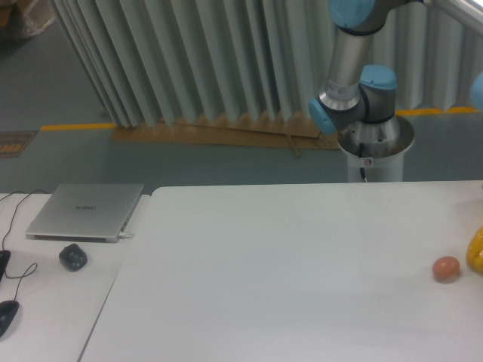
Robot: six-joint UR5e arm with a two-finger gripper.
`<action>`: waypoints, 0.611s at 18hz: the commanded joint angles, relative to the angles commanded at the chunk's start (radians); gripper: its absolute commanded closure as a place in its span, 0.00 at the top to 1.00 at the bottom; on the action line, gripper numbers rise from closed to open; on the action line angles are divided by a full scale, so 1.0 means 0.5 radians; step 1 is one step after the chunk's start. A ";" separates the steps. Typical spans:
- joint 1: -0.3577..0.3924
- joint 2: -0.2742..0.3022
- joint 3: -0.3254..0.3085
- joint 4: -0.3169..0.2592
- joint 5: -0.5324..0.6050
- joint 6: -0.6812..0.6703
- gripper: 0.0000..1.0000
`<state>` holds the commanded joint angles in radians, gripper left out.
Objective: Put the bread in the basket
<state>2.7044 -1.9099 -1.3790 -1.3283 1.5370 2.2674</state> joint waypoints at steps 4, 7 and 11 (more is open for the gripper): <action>-0.043 0.049 0.000 -0.126 0.006 -0.068 1.00; -0.071 0.086 -0.006 -0.187 0.021 -0.101 1.00; -0.086 0.114 -0.009 -0.252 0.021 -0.108 1.00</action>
<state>2.6615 -1.8531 -1.3836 -1.4542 1.5478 2.2135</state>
